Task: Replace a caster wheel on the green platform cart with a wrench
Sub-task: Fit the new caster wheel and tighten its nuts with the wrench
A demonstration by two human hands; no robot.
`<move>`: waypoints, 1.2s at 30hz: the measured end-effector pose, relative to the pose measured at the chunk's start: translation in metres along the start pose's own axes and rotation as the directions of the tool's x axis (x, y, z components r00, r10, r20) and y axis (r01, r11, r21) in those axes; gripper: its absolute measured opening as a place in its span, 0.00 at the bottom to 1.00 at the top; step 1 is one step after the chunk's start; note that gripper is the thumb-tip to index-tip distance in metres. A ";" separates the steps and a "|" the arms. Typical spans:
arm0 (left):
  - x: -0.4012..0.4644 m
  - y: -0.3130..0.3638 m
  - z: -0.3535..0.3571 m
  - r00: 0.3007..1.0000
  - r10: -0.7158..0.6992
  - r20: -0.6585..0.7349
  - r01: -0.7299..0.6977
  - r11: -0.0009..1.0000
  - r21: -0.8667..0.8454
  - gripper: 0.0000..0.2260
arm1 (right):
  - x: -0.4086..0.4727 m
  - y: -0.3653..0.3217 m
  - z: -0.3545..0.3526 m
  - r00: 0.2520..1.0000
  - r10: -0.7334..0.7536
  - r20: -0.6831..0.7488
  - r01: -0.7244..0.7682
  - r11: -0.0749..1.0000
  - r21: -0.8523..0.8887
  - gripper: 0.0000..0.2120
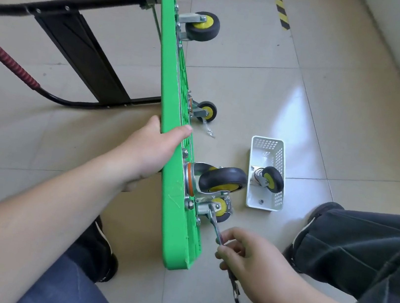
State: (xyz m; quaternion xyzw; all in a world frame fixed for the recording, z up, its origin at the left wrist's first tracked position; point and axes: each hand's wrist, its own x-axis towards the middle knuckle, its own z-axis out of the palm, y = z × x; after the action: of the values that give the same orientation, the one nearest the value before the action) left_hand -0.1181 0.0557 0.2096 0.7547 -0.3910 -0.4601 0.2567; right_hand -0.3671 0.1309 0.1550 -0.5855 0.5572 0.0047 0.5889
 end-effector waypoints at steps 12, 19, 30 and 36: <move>0.017 0.010 0.016 0.969 -0.003 -0.249 -0.021 0.996 -0.091 0.06 | 0.026 -0.004 0.010 0.997 -0.064 0.045 0.066 0.996 -0.051 0.02; 0.016 0.008 0.017 0.967 0.024 -0.254 -0.049 0.995 -0.091 0.11 | 0.035 -0.004 0.010 0.996 -0.063 0.065 0.066 0.997 -0.051 0.02; 0.012 0.013 0.018 0.968 0.014 -0.252 -0.028 0.998 -0.049 0.14 | 0.051 -0.001 0.015 0.987 -0.153 0.051 0.159 0.975 -0.157 0.03; 0.013 0.013 0.019 0.965 0.022 -0.259 -0.041 0.997 -0.067 0.13 | 0.064 -0.001 0.013 0.976 -0.209 0.066 0.220 0.938 -0.270 0.06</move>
State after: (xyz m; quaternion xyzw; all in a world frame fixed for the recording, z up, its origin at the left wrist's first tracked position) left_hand -0.1358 0.0373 0.2045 0.7922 -0.3494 -0.3673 0.3397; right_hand -0.3337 0.0983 0.1100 -0.7187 0.4731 0.0288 0.5088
